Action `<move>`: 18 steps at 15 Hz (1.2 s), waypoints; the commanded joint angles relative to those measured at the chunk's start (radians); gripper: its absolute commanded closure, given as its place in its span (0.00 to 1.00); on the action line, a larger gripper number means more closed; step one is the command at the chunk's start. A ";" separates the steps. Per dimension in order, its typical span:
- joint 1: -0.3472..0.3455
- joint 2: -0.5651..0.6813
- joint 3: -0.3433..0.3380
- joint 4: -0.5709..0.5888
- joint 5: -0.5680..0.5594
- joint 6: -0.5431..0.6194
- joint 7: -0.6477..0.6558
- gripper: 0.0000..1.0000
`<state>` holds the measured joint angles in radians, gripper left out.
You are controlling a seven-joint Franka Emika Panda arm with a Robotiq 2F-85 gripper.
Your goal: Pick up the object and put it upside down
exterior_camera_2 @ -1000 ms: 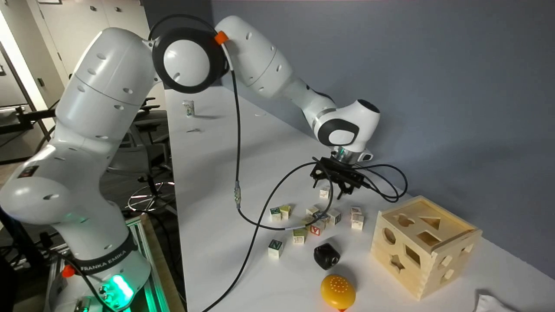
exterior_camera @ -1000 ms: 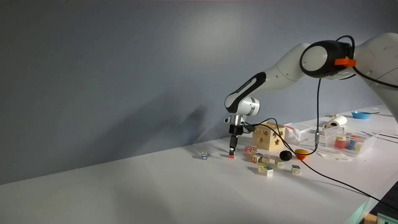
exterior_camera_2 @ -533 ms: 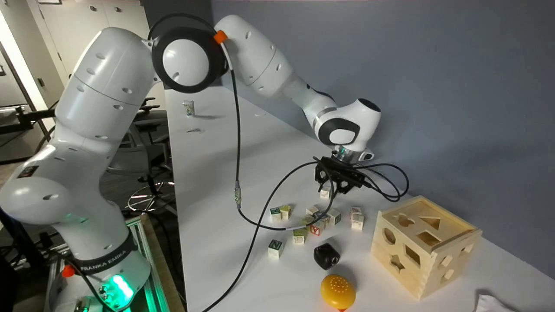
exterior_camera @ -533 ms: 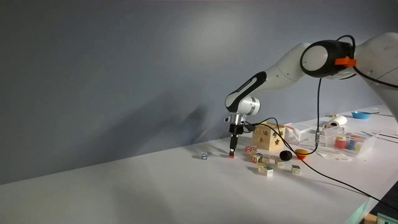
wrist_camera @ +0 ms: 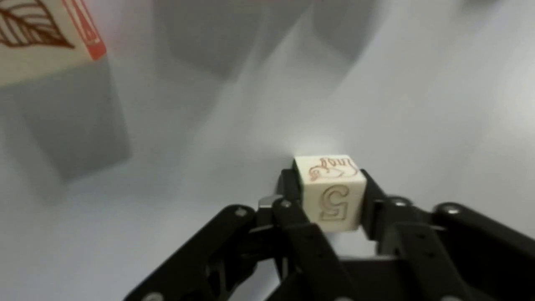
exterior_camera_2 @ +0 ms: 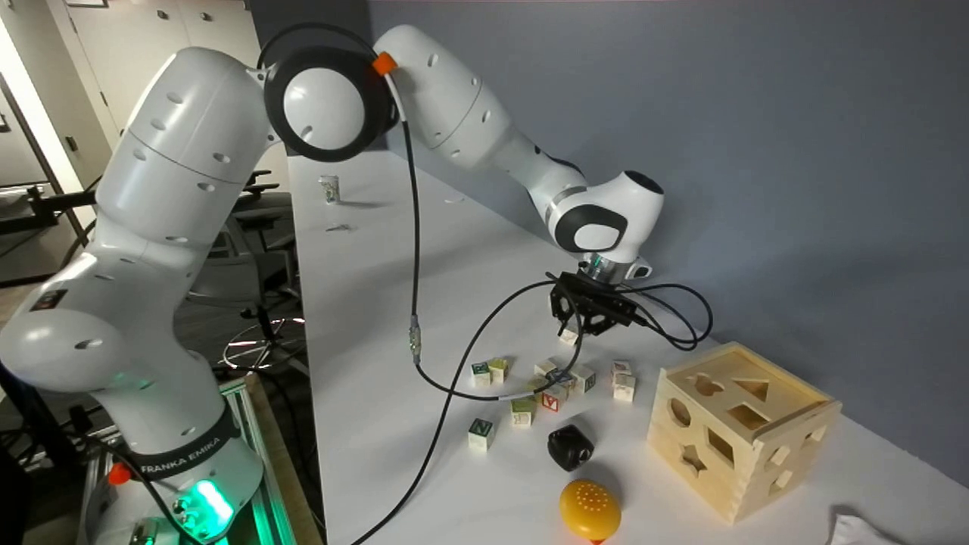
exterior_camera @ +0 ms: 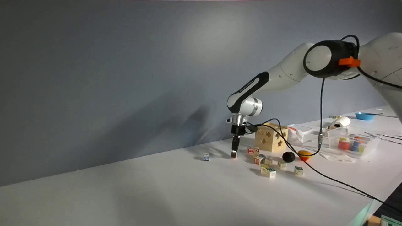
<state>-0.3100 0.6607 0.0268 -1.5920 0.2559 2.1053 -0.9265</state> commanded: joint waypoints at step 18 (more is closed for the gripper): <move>-0.020 -0.025 0.015 -0.017 0.028 -0.058 0.005 0.19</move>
<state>-0.3109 0.6603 0.0278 -1.5930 0.2583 2.0911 -0.9265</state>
